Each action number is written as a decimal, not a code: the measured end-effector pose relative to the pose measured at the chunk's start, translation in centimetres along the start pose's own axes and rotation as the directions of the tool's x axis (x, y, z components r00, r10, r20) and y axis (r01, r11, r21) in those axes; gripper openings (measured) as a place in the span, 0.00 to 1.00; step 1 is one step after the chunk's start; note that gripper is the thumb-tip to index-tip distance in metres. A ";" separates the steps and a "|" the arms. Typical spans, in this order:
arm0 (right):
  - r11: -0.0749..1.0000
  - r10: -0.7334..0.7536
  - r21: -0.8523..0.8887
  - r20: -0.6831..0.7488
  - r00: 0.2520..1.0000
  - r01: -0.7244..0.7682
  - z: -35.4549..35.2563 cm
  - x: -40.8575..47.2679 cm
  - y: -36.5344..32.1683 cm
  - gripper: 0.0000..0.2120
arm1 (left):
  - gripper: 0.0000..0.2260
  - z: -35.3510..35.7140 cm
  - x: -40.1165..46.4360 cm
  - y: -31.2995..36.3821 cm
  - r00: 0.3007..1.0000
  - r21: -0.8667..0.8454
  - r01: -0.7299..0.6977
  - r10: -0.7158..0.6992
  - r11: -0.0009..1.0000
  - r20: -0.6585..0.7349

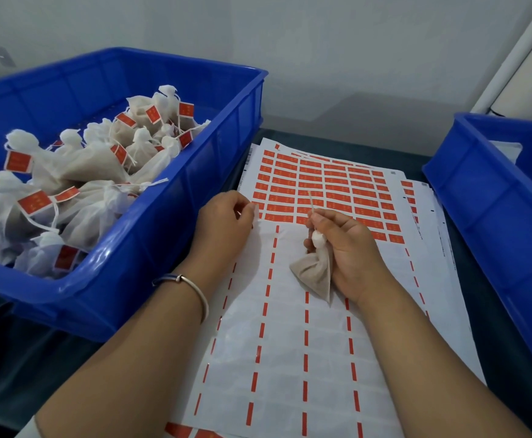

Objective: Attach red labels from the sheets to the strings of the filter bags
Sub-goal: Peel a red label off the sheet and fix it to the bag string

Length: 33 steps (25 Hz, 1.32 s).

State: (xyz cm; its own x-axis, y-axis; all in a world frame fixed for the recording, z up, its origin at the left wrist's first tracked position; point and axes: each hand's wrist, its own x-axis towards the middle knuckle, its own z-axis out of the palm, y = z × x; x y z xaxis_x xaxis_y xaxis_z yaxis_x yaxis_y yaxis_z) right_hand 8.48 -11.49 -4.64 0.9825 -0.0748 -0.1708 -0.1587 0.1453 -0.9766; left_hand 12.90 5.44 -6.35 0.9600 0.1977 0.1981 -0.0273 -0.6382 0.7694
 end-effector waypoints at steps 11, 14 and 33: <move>0.839 -0.404 -0.381 0.038 0.914 0.387 -0.2 -0.5 -3.1 0.07 | 0.08 -1.3 -0.8 1.6 0.979 -0.313 0.078 -0.131 0.947 -0.153; 0.791 -0.448 -0.408 0.122 0.886 0.456 -0.3 -1.0 -4.3 0.10 | 0.08 -1.3 -0.9 1.7 0.976 -0.357 0.055 -0.126 0.932 -0.179; 0.700 -0.489 -0.503 0.179 0.853 0.507 0.8 -1.1 -3.6 0.11 | 0.09 -1.4 -2.7 3.8 0.869 -0.735 0.442 -0.042 0.514 0.493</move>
State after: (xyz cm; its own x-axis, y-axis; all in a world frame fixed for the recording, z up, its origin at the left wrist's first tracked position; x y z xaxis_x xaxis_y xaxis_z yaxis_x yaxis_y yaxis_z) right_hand 8.01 -11.15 -0.82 0.9336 0.0421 0.3558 0.3379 -0.4330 -0.8357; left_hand 9.86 3.51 -3.11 0.9728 -0.1679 -0.1598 0.2056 0.3064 0.9294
